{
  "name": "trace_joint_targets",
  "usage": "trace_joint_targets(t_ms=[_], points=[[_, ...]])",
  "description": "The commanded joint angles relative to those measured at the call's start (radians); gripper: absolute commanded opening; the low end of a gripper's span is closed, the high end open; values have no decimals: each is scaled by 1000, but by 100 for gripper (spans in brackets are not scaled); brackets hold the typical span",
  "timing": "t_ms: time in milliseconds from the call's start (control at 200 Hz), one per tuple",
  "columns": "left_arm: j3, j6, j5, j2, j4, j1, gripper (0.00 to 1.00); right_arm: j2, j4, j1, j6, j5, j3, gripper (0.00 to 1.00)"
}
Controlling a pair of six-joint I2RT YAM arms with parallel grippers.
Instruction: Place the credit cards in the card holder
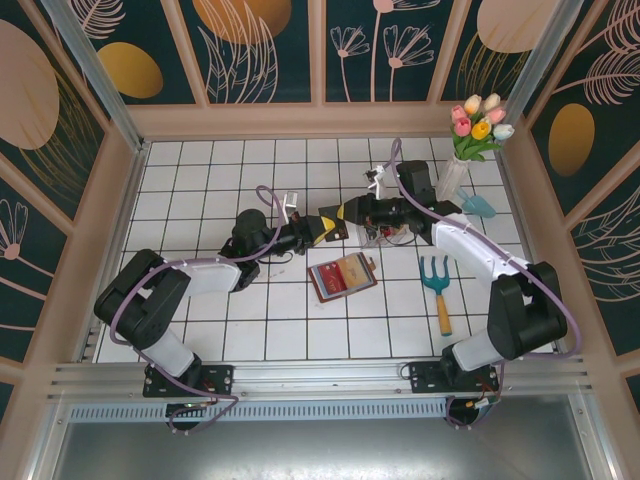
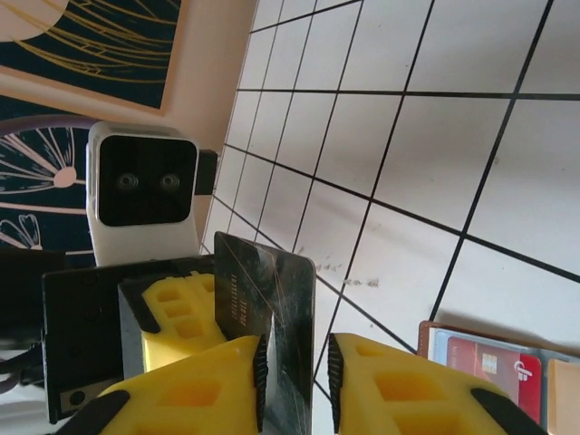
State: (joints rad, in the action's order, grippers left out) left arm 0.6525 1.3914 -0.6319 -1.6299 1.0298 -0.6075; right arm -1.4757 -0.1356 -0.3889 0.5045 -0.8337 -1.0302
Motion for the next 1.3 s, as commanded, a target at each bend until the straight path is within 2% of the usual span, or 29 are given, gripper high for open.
trace_joint_targets(t_ms=[0, 105, 315, 335, 385, 480, 590, 656, 731, 851, 1041, 1176, 1296], points=[[-11, 18, -18, -1, 82, 0, 6, -1, 51, 19, 3, -82, 22, 24], [-13, 25, -20, -2, 100, 0, 6, -7, 66, 22, 3, -127, 28, 26], [-20, 27, -19, 0, 98, 1, 11, 14, 82, 32, 6, -134, 43, 3], [-23, 25, -17, 1, 92, 0, 14, 19, 76, 35, 4, -115, 45, 2], [-30, 14, -10, 9, 62, 0, 30, 36, 54, 46, -9, -72, 53, 0], [-54, -61, 29, 52, -93, 1, 49, 61, -51, 57, -58, 104, 58, 0], [-86, -182, 129, 128, -360, 0, 62, 74, -148, 38, -98, 335, 85, 0], [-100, -238, 189, 167, -508, -3, 64, 74, -189, 6, -106, 467, 98, 0], [-121, -278, 248, 199, -625, -8, 65, 73, -203, -35, -118, 547, 119, 0], [-149, -283, 264, 210, -667, -18, 65, 61, -210, -83, -115, 632, 140, 0], [-98, -319, 298, 131, -732, -72, 63, 23, -207, -112, -113, 668, 154, 0], [-77, -298, 283, 59, -669, -102, 60, 15, -187, -116, -104, 651, 163, 0], [-73, -278, 267, 8, -613, -108, 53, 11, -182, -118, -97, 634, 159, 0]])
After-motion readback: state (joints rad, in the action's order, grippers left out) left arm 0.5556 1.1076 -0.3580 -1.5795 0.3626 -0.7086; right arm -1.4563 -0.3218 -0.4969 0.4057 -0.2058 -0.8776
